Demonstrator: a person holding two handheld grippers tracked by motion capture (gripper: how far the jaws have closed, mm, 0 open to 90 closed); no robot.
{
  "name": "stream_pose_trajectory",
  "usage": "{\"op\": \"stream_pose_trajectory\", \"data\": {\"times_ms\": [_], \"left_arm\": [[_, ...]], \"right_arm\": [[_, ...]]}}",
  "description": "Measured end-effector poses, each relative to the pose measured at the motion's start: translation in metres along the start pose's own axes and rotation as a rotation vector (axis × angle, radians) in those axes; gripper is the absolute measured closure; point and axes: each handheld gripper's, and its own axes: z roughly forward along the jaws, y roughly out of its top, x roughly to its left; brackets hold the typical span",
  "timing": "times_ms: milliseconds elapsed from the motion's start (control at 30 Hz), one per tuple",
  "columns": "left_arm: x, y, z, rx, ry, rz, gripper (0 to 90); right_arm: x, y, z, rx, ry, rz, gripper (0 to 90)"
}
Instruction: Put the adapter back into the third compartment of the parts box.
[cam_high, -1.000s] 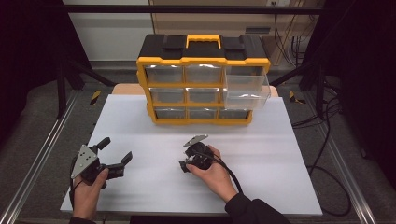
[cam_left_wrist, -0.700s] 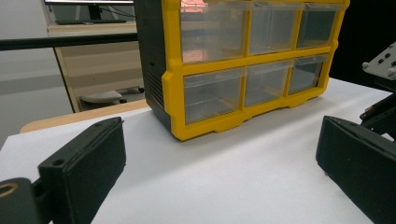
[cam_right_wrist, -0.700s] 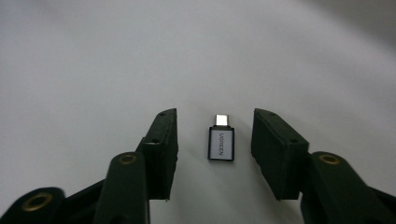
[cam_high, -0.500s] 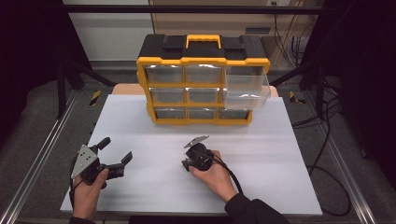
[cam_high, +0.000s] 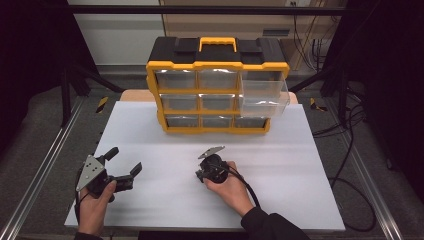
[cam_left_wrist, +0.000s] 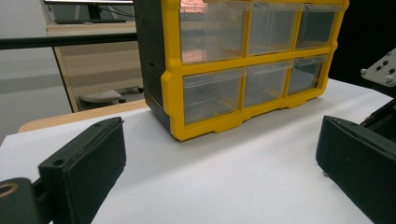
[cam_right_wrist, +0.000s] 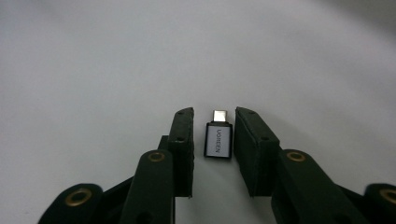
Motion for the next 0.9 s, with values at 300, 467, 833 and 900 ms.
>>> {"op": "stream_pose_trajectory", "data": {"times_ms": [300,467,833,900], "left_arm": [[0.0,0.0,0.0,0.002,-0.001,-0.002,1.4],[0.001,-0.001,-0.001,-0.003,0.001,-0.008,1.4],[0.004,0.001,-0.005,-0.024,0.01,-0.024,1.4],[0.004,0.001,-0.005,-0.026,0.008,-0.029,1.4]], "right_arm": [[0.004,-0.004,0.0,-0.016,-0.051,-0.033,76.4],[0.003,-0.006,0.0,-0.036,-0.048,-0.049,76.6],[-0.007,-0.006,-0.018,-0.098,-0.06,-0.025,76.7],[-0.01,-0.007,-0.024,-0.123,-0.062,-0.022,76.6]]}}
